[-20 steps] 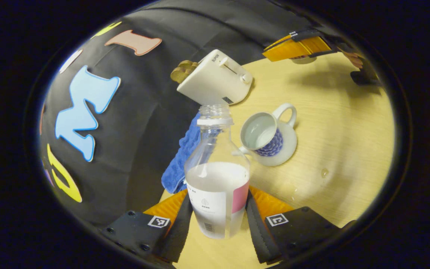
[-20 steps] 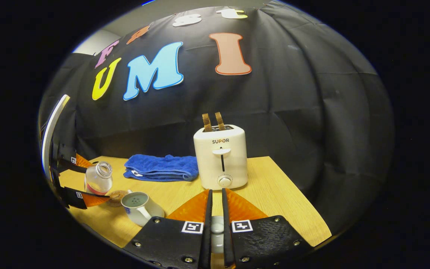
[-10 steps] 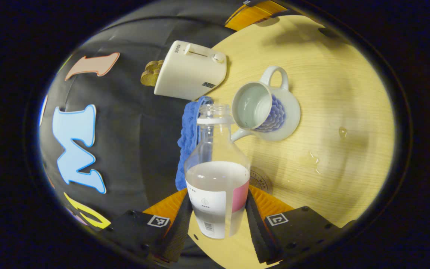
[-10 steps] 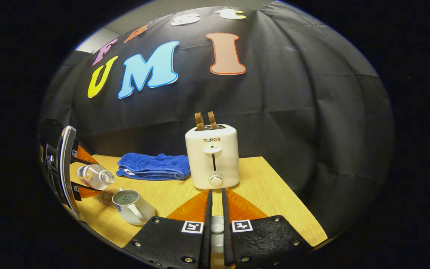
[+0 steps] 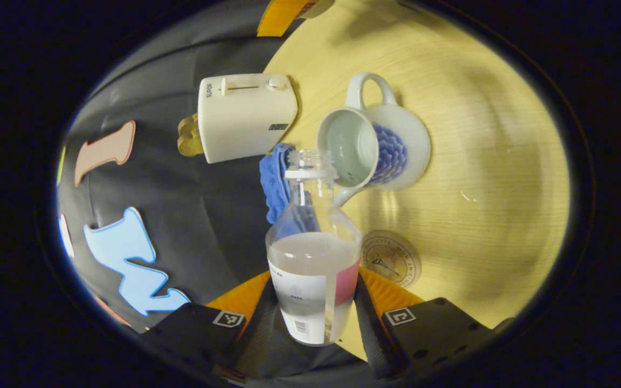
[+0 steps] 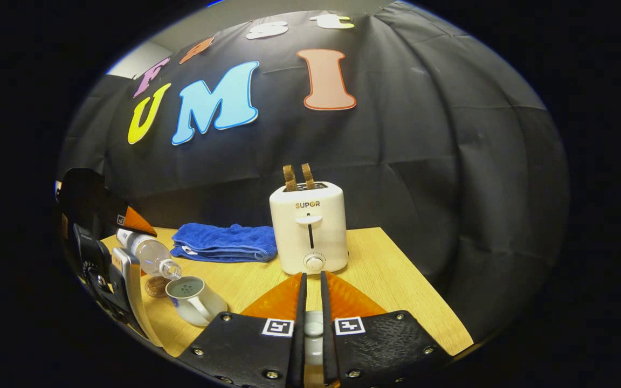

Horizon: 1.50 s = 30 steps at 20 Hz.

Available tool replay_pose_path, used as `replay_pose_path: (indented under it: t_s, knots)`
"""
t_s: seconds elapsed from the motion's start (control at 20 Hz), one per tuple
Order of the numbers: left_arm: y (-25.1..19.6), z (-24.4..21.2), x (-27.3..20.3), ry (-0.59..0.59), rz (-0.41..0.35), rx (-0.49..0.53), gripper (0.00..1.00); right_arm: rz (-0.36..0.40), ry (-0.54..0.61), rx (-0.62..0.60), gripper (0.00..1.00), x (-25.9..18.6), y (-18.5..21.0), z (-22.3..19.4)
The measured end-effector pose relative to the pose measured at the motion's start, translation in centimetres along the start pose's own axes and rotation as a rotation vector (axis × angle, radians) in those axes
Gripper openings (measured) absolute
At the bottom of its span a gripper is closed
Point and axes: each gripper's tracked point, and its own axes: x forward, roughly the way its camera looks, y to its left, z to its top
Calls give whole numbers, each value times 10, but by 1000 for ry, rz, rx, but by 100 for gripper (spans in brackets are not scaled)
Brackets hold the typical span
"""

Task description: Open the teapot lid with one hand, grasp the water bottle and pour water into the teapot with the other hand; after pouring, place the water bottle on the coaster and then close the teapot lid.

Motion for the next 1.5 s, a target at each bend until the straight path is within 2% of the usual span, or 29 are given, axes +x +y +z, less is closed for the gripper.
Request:
replay_pose_path:
  t_s: [0.65, 1.5]
  knots:
    - [19, -12, -10, 84, 29, 174, 85, 22, 2, 7, 13, -1, 5, 1]
    - [39, 2, -21, 153, 71, 398, 84, 35, -11, 34, 13, -4, 5, 8]
